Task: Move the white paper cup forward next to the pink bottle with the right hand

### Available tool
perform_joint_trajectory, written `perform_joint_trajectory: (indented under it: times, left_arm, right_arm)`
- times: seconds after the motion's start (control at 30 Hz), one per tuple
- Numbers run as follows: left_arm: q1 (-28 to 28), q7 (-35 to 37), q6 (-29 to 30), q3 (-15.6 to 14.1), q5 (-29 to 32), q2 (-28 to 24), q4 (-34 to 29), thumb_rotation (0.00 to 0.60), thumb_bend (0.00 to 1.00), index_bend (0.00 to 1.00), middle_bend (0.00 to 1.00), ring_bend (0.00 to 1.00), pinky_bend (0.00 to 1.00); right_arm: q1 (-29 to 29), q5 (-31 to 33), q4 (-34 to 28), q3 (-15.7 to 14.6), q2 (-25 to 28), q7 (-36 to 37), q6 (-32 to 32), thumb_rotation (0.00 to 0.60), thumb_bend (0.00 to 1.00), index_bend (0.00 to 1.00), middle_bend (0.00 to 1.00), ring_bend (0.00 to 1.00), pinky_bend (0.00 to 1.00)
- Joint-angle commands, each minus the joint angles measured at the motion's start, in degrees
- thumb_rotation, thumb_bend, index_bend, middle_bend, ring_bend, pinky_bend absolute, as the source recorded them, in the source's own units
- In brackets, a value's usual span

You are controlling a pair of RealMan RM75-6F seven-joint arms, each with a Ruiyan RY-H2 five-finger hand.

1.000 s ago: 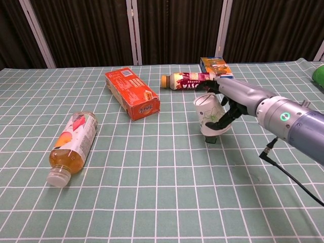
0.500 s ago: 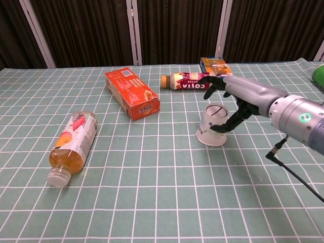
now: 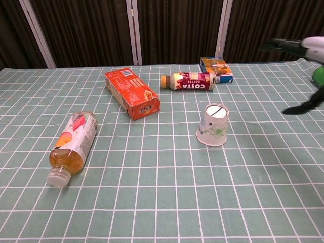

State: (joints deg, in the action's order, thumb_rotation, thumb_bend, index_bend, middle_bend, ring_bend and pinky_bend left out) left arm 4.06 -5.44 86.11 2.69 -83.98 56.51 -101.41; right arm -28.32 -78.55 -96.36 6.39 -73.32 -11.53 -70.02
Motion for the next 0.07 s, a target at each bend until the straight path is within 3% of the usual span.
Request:
perform_joint_trajectory:
  times: [0.03,0.07]
  left_arm:
    - [-0.3,-0.8,0.8,0.1,-0.4,0.7,0.7,0.6,0.0,0.0,0.0,0.0,0.0]
    - [-0.3,-1.0,1.0,0.1,-0.5,1.0,0.9,0.6,0.0,0.0,0.0,0.0,0.0]
  right_arm:
    - [7.2,-4.6,1.0,-5.3,6.7,2.2,-7.0,0.6,0.0,0.0,0.0,0.0,0.0]
    - [8.3,-5.3,1.5,-6.0,7.1,3.0,-8.2,0.6,0.0,0.0,0.0,0.0,0.0]
